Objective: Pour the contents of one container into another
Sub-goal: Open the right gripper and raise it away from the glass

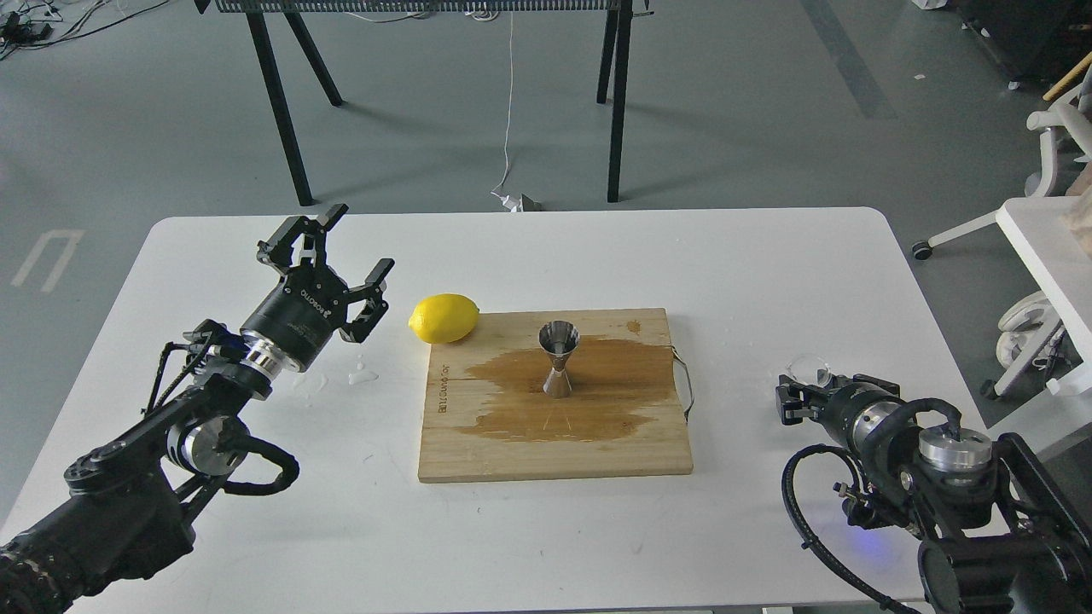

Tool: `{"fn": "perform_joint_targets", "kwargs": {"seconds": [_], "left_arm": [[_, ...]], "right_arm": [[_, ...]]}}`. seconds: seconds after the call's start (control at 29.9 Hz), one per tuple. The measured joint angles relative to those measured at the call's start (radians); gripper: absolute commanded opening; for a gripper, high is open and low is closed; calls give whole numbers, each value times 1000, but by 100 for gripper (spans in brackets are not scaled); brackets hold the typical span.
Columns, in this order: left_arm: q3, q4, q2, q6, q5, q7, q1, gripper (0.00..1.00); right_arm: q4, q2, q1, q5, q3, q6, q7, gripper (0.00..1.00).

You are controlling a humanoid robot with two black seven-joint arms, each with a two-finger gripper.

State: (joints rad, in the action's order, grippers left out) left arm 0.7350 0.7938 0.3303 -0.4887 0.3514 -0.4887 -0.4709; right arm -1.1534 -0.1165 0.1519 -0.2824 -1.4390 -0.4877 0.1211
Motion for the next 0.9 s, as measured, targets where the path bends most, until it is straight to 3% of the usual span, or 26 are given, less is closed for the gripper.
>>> {"fn": "perform_joint_targets", "kwargs": {"seconds": [0.37, 0.47, 0.57, 0.9], "left_arm": [[0, -2, -5, 0, 0, 0, 0, 89], [0, -2, -5, 0, 0, 0, 0, 89], [0, -2, -5, 0, 0, 0, 0, 89], [0, -2, -5, 0, 0, 0, 0, 89]], "right_arm": [[-9, 1, 0, 0, 12, -2, 0, 70], [-11, 1, 0, 0, 12, -2, 0, 79], [-13, 1, 1, 0, 12, -1, 0, 95], [-96, -4, -21, -1, 0, -1, -1, 97]]}}
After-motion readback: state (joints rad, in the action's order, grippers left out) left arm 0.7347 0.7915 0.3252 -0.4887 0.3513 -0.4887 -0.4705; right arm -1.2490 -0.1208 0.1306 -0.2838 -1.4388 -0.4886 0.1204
